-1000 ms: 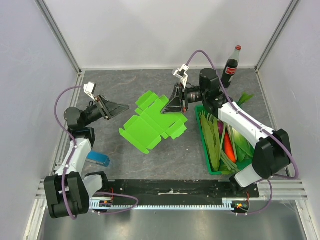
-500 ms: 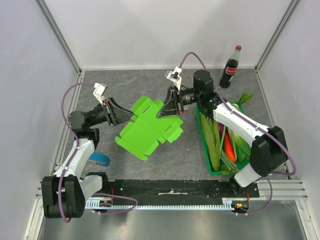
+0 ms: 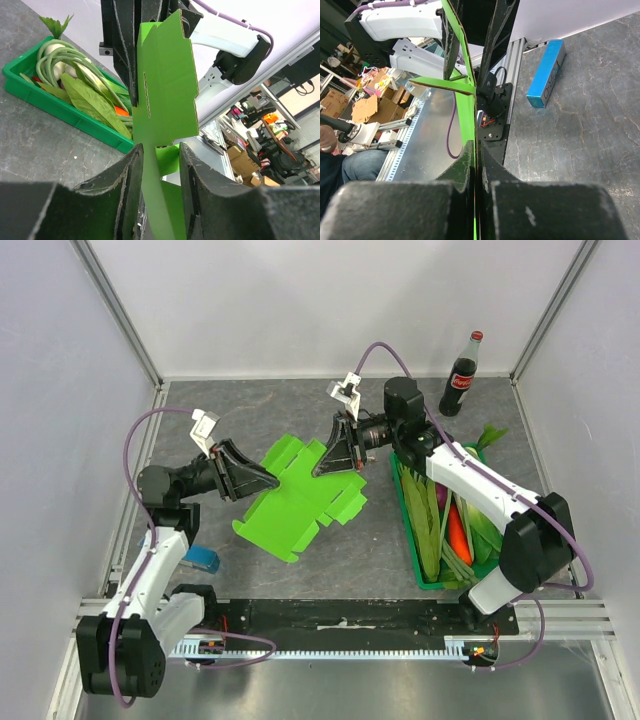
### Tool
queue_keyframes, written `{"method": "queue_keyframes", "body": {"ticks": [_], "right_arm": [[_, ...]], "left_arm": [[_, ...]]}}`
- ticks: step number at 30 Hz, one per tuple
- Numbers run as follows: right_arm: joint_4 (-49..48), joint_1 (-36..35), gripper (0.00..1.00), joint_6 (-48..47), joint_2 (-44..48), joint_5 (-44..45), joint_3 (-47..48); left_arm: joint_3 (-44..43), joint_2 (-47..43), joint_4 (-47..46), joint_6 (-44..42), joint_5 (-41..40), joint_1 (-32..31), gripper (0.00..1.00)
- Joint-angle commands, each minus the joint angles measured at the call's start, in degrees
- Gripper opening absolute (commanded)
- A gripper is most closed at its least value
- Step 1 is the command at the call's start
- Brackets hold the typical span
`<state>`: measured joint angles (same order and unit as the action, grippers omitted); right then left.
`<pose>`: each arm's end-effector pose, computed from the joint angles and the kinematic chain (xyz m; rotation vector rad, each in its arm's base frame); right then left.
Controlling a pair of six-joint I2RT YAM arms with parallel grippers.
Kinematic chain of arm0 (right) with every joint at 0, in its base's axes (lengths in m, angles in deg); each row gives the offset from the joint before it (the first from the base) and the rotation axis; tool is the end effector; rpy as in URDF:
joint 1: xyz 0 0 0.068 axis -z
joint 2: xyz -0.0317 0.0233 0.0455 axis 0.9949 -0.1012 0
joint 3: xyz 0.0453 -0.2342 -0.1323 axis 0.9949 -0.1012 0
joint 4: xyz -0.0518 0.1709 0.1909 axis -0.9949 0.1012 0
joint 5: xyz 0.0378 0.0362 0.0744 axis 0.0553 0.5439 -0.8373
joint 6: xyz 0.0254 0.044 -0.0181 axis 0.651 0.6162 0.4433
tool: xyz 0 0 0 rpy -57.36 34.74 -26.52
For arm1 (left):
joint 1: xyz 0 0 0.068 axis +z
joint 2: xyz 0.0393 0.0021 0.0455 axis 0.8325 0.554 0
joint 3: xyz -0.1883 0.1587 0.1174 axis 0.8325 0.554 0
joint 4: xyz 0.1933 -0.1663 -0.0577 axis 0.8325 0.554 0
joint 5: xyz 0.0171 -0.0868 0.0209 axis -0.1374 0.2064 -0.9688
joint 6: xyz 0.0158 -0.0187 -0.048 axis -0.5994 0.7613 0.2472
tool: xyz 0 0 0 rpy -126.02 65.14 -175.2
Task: Fold the paper box
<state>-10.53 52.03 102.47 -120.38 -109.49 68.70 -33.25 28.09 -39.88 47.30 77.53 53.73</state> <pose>0.2836 0.2187 0.3549 -1.1100 1.6685 1.8363 0.1872 -0.0427 0.3361 0.5472 1.5625 -1.6424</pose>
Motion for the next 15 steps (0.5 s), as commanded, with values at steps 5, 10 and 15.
{"method": "queue_keyframes", "body": {"ticks": [5,10,15], "right_arm": [[-4.25,0.08,0.0,2.72,1.27,3.09,2.66],[-5.39,0.08,0.0,3.6,1.53,2.74,2.23],[-1.98,0.17,0.0,0.62,1.36,2.57,2.49]], "left_arm": [[-3.37,-0.53,11.54,-11.57,0.2,-5.09,0.39],[-6.53,-2.02,26.29,-23.48,-0.85,-5.8,0.07],[-12.33,-2.99,43.18,-36.61,-4.28,-5.8,0.02]]}}
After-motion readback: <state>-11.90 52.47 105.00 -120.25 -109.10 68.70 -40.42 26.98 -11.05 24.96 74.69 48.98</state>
